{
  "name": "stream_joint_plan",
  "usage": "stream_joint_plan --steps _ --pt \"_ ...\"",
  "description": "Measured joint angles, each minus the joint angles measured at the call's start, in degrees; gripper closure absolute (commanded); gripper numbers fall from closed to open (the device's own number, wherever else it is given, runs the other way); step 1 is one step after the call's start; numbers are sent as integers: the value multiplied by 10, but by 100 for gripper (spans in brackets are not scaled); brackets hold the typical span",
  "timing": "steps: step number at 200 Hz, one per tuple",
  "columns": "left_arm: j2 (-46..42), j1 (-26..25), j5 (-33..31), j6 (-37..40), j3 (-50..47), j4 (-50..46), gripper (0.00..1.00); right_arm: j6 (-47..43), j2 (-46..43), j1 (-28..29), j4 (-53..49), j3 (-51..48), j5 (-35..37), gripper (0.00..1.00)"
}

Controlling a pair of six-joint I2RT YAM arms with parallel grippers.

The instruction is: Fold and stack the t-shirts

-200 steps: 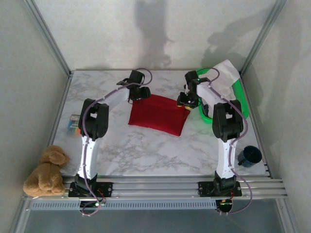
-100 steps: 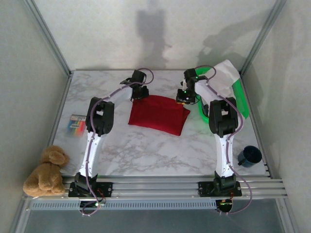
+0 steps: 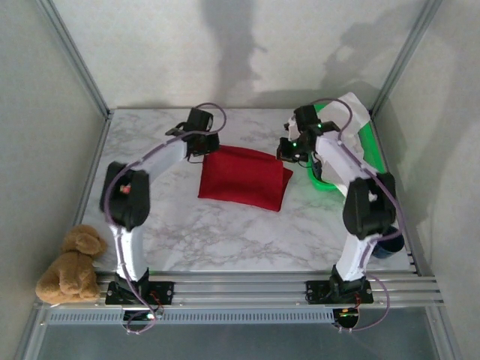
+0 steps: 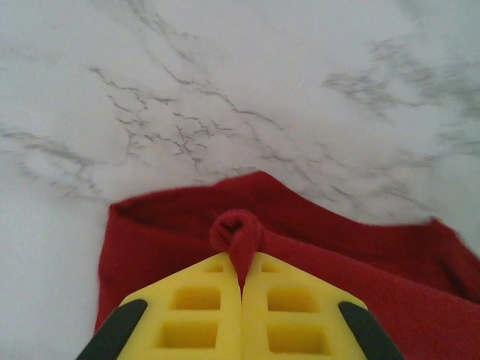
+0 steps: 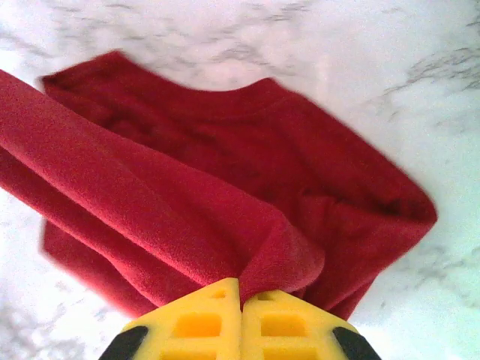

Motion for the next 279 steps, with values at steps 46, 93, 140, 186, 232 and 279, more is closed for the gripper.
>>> stream_joint_plan --steps 46,93,140,186,232,279 --pt "-246 -15 8 -34 -195 31 100 39 -192 29 14 -167 -31 100" --pt "-418 -68 23 -114 -381 23 100 121 -356 110 22 -346 -35 100" --pt "-525 -101 23 -199 -523 19 100 201 -397 150 44 -459 -43 100" --pt "-544 -104 21 -225 -533 10 100 218 -395 162 30 -432 -17 100" --pt "-403 -89 3 -186 -380 -10 100 181 -314 138 -5 -298 41 100" --pt "-216 -49 4 -116 -224 -19 100 131 -190 69 11 -223 51 100"
